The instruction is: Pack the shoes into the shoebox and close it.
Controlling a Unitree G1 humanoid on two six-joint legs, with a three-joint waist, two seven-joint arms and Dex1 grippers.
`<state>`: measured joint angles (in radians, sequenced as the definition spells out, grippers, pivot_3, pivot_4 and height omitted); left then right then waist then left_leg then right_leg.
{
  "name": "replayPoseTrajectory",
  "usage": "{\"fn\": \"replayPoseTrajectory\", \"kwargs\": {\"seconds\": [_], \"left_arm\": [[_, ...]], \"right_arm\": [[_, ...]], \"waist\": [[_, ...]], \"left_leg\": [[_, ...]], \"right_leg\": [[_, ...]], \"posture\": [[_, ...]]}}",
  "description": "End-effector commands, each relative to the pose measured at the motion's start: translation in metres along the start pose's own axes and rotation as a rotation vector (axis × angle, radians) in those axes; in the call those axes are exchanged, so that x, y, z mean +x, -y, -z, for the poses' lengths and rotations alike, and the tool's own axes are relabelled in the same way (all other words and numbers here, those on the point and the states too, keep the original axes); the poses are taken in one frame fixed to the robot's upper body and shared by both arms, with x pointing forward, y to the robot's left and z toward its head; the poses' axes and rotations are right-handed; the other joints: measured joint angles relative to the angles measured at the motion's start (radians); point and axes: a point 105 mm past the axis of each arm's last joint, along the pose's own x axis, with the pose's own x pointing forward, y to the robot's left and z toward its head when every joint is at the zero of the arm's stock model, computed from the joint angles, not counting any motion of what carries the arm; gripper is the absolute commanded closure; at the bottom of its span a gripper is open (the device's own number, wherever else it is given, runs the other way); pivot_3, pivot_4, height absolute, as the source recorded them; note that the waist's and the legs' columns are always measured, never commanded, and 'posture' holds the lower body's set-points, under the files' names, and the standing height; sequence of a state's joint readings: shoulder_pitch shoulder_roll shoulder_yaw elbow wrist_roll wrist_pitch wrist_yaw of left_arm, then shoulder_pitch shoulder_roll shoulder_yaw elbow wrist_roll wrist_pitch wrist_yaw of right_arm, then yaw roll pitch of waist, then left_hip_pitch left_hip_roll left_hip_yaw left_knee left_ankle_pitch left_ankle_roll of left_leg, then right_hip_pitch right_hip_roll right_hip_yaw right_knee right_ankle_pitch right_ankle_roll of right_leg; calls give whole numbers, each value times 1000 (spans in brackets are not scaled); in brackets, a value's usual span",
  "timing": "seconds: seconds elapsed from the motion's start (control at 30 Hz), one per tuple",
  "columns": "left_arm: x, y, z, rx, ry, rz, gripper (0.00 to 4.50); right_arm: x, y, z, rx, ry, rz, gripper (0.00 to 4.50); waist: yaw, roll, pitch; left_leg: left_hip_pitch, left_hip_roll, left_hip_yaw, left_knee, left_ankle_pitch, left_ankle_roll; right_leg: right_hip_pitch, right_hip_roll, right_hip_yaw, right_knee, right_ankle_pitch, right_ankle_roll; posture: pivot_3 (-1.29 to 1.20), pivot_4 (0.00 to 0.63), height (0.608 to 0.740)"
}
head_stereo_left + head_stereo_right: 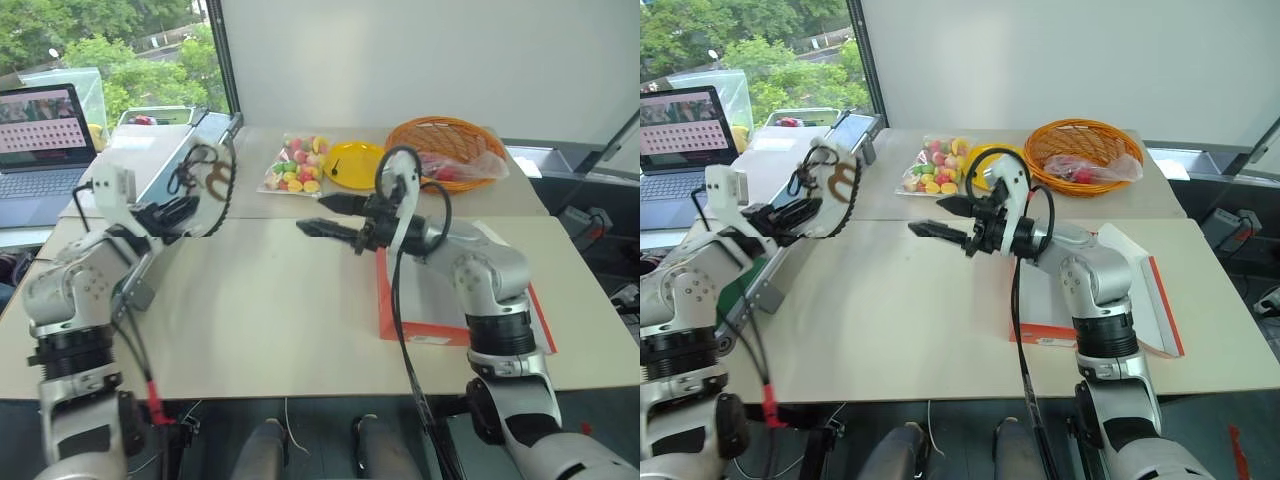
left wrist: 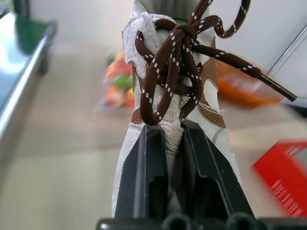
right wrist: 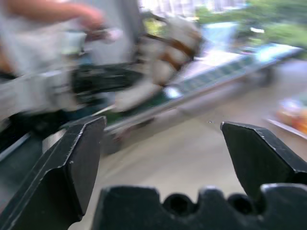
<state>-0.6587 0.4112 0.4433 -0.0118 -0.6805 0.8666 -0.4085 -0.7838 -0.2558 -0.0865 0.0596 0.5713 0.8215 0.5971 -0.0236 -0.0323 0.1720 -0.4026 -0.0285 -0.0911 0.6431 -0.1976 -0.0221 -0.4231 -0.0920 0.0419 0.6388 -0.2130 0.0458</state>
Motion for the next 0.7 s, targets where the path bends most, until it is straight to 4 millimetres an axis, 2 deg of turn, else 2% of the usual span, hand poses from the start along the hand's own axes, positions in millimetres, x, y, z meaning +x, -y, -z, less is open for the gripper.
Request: {"fn": "replayPoseTrajectory", "kwargs": {"seconds": [0.03, 0.23, 0.33, 0.5, 0.7], "left_arm": [[7, 29, -29, -80, 151, 35, 4478], [28, 64, -21, -179, 190, 91, 4478], [32, 74, -14, -193, 176, 116, 4478], [39, 79, -3, -235, 166, 132, 4478], [53, 109, 12, -253, 152, 197, 4478]], "right_arm": [[-3, 18, -9, 99, 29, 118, 0], [-7, 19, -18, 149, 68, 147, 0], [-10, 16, -29, 165, 108, 136, 0], [-13, 5, -49, 208, 156, 76, 0], [-15, -2, -59, 236, 174, 54, 0]], "waist": [[-4, 0, 0], [-22, 0, 0], [-21, 0, 0], [-23, 0, 0], [-18, 0, 0]], "left_leg": [[0, 0, 0, 0, 0, 0], [-3, 0, 3, 0, 0, 1], [-3, 0, 3, 0, 0, 1], [-3, 0, 4, 0, 0, 1], [-3, 0, 4, 0, 0, 1]], "right_leg": [[0, 0, 0, 0, 0, 0], [-2, 0, 2, 2, 0, 0], [-1, 0, 1, 1, 0, 0], [-1, 0, 2, 1, 0, 0], [1, 0, 1, -7, 0, 0]], "posture": [[0, 150, 740], [0, 150, 740], [0, 150, 740], [0, 150, 740], [0, 150, 740]]}}
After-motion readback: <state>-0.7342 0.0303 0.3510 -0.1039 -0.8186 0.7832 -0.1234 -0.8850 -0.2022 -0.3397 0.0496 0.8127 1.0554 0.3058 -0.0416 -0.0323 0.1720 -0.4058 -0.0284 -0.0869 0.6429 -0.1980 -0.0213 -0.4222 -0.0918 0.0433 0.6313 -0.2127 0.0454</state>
